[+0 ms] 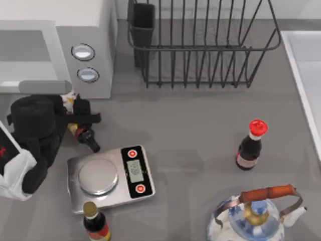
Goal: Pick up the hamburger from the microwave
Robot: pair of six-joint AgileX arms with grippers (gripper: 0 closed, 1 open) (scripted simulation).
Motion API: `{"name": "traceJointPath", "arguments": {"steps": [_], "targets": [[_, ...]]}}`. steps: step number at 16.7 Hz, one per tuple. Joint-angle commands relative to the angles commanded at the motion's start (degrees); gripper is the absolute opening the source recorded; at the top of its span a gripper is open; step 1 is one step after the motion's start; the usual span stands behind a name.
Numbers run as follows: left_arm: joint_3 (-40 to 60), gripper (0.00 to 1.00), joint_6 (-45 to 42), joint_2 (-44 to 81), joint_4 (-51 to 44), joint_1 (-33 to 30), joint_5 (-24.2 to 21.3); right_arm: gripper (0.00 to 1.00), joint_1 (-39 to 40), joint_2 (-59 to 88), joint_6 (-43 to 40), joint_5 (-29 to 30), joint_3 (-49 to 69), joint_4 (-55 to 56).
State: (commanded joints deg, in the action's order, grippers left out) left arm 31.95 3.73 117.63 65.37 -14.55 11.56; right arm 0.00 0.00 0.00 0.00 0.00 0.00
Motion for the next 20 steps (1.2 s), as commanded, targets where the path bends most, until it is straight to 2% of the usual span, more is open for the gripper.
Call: {"name": "traceJointPath", "arguments": {"steps": [1,14,20], "targets": [[0.0,0.0,0.0,0.0,0.0,0.0,0.0,1.0,0.0,0.0,0.0,0.0,0.0,0.0],[0.0,0.98,0.0,0.0,0.0,0.0,0.0,1.0,0.0,0.0,0.0,0.0,0.0,0.0],[0.0,1.0,0.0,0.0,0.0,0.0,0.0,1.0,0.0,0.0,0.0,0.0,0.0,0.0]]}}
